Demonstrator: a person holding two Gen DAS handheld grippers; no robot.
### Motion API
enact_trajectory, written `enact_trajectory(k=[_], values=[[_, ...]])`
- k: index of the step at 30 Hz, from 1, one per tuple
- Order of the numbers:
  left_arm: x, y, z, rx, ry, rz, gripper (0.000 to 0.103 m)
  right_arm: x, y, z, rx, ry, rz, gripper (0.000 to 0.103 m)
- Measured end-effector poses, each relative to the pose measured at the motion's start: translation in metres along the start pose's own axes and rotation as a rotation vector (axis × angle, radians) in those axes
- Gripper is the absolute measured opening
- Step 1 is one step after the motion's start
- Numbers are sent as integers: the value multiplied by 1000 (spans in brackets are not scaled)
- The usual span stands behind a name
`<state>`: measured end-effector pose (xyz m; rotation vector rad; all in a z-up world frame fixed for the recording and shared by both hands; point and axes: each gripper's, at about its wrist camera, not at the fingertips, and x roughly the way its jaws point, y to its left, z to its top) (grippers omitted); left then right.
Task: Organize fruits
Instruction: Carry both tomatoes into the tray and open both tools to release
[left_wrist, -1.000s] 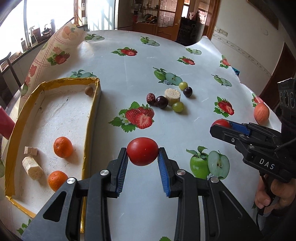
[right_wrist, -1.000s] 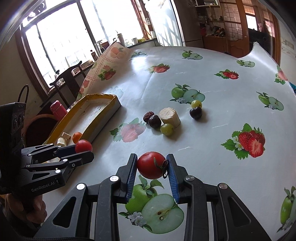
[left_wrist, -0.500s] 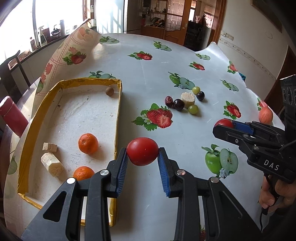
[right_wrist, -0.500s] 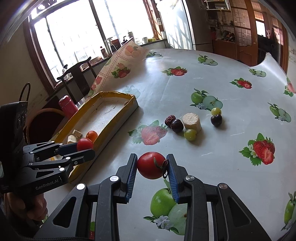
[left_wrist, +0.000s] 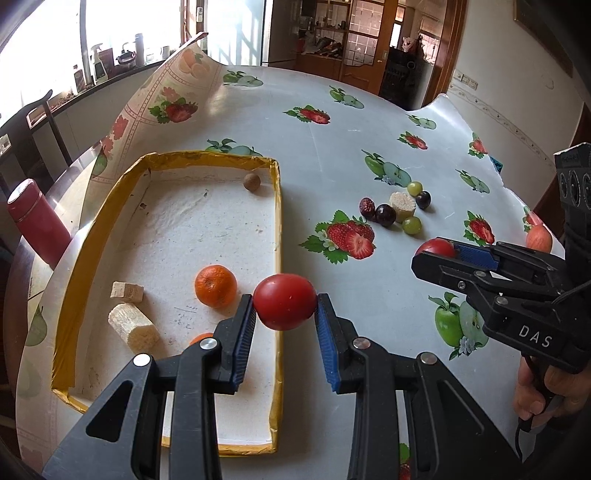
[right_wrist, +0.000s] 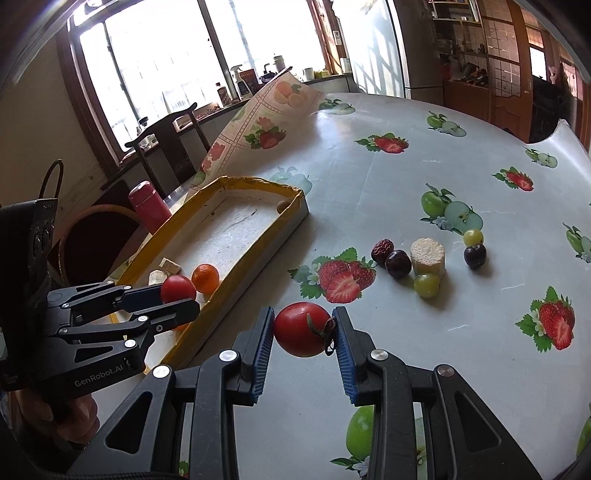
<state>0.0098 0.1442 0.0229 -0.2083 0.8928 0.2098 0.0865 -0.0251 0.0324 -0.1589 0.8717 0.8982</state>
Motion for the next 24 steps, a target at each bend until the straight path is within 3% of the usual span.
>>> enact_trajectory(k=[18, 24], values=[[22, 99, 33, -100, 22, 105, 30, 82, 69, 56, -96, 49, 62, 33], [46, 120, 42, -138, 77, 107, 30, 116, 86, 68, -122, 87, 66, 33]])
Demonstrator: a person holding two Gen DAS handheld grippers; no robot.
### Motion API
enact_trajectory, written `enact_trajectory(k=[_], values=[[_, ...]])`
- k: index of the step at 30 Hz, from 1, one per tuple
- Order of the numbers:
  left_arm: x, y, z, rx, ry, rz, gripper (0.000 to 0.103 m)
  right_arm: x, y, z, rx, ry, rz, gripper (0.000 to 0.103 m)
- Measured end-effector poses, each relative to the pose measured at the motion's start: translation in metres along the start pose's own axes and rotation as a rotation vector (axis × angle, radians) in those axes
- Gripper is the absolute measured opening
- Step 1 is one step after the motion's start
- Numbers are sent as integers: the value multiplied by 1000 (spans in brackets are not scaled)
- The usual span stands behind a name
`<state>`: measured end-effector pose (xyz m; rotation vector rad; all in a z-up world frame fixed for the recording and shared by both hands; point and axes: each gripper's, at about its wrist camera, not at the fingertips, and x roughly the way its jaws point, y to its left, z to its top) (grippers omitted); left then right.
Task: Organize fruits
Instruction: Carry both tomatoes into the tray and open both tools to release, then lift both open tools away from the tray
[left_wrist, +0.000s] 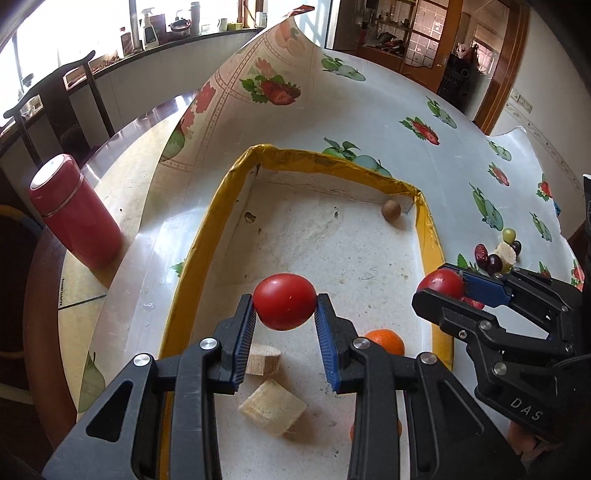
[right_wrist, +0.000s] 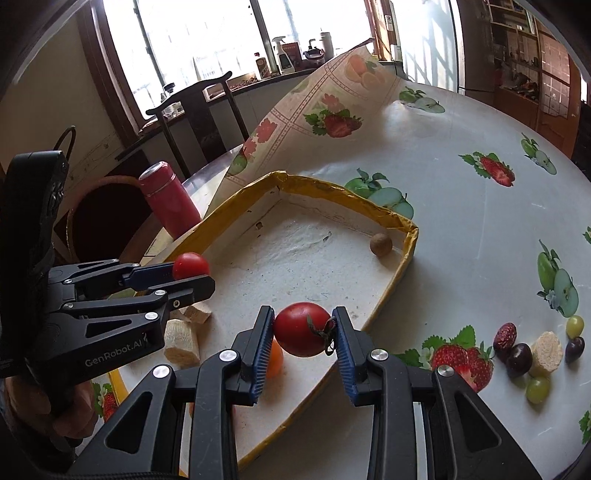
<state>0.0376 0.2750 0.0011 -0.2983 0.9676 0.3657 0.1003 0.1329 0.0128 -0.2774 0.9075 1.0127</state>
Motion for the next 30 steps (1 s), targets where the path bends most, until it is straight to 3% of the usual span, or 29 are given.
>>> enact_trajectory(k=[14, 19, 25, 27, 29, 30], values=[[46, 11, 10, -23, 158, 95, 31, 58, 17, 3, -96, 97, -42, 36], [40, 10, 7, -37, 150, 102, 31, 56, 23, 1, -126, 106, -51, 47], [19, 7, 0, -45, 112, 86, 31, 34, 19, -3, -117, 75, -42, 48], [12, 3, -2, -43, 95, 81, 43, 23, 16, -7, -109, 62, -36, 48], [3, -3, -4, -30, 60, 75, 71, 10, 13, -13, -97, 49, -22, 48], [-1, -5, -4, -23, 45, 81, 73, 4, 11, -16, -94, 40, -13, 48]])
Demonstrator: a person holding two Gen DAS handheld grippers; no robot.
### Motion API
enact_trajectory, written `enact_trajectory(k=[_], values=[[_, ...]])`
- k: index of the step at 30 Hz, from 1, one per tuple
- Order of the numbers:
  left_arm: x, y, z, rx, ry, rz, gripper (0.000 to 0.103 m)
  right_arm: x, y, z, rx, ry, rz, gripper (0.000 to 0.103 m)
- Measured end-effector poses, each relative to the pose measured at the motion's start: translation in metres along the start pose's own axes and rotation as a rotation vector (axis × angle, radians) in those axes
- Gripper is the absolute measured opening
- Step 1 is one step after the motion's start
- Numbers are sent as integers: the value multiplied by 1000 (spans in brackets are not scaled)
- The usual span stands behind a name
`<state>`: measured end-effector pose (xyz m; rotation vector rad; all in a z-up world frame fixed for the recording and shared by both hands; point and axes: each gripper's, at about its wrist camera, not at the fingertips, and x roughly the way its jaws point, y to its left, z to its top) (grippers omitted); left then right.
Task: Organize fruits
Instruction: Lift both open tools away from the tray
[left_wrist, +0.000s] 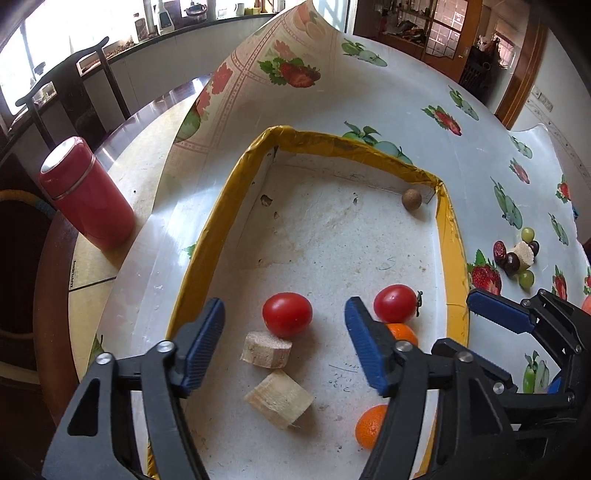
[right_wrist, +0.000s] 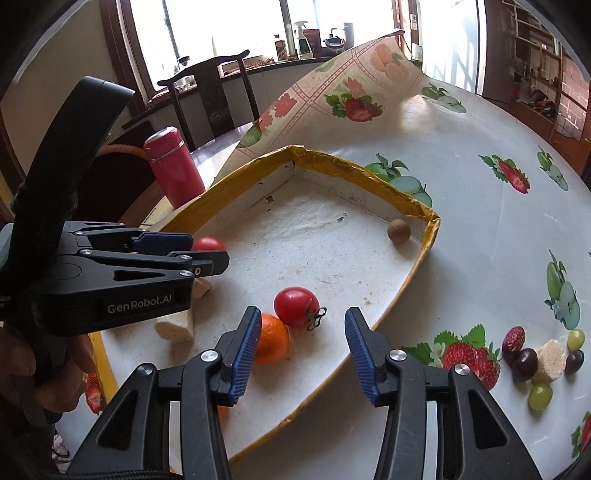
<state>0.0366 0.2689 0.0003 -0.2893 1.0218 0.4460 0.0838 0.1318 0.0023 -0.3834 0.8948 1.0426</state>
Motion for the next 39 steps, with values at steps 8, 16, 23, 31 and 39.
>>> enact_trajectory(k=[8, 16, 23, 31, 39], values=[[-29, -23, -8, 46, -69, 0, 73, -53, -16, -29, 52, -57, 3, 53], [-55, -62, -31, 81, -114, -50, 73, -104, -42, -60, 102, -107, -36, 53], [-63, -94, -46, 128, -117, -74, 73, -134, -70, -87, 142, -116, -97, 53], [-68, -124, -55, 170, -116, -96, 73, -157, -102, -113, 206, -125, -143, 53], [-73, -147, -58, 203, -117, -109, 73, -168, -122, -128, 247, -134, -159, 53]])
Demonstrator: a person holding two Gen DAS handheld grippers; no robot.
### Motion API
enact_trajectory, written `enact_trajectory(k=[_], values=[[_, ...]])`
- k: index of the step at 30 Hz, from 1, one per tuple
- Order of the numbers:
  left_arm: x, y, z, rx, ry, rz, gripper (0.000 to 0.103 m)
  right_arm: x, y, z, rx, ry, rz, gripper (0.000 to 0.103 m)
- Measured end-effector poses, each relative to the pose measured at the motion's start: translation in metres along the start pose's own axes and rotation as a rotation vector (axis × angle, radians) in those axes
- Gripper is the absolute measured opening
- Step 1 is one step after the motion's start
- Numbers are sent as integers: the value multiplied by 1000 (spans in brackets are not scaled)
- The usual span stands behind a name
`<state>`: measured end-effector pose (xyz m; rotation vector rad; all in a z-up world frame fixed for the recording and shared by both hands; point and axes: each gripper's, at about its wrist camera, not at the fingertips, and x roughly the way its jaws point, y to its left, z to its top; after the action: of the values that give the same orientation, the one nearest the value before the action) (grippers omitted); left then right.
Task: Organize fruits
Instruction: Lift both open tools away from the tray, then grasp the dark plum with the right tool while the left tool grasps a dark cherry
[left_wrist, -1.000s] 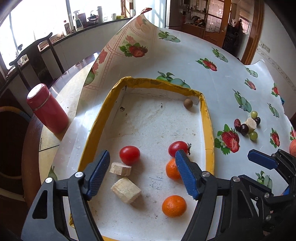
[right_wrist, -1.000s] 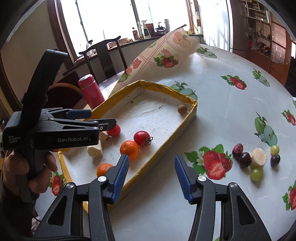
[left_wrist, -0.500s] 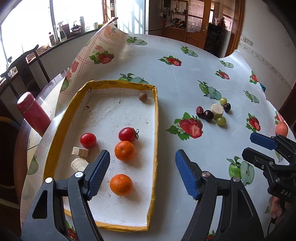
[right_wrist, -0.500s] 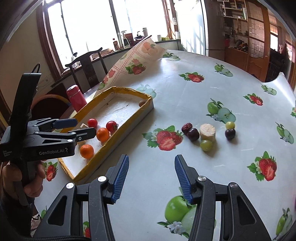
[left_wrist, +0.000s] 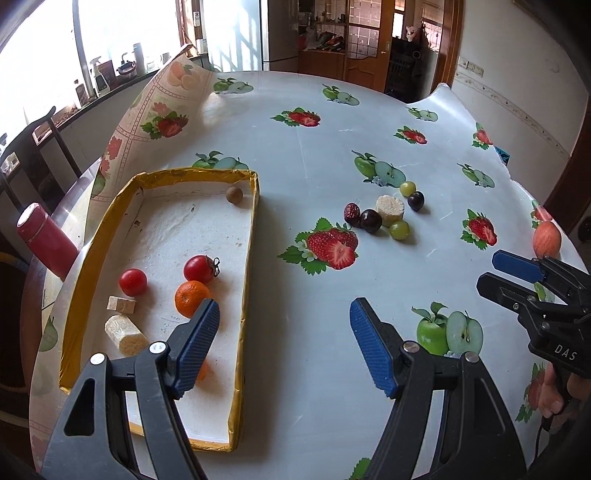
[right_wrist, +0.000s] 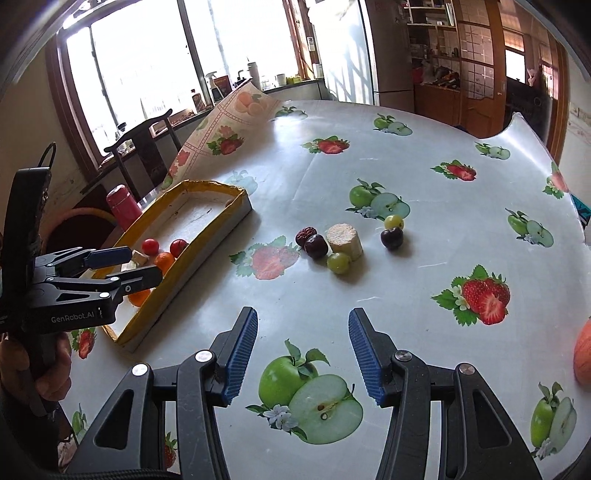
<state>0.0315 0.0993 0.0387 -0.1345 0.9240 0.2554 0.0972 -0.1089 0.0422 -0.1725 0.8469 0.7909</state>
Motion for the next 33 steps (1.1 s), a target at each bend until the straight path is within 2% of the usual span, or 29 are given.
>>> enact_trajectory(k=[10, 22, 30, 33], values=[[4, -17, 1, 22, 6, -15, 73, -2, -15, -4, 23, 0, -17, 53], [33, -35, 8, 43, 31, -39, 73, 22, -50, -7, 85, 29, -55, 53], [68, -50, 28, 66, 33, -118, 72, 57, -70, 19, 148, 20, -85, 52], [91, -50, 40, 61, 53, -96, 63, 81, -76, 35, 153, 26, -108, 52]])
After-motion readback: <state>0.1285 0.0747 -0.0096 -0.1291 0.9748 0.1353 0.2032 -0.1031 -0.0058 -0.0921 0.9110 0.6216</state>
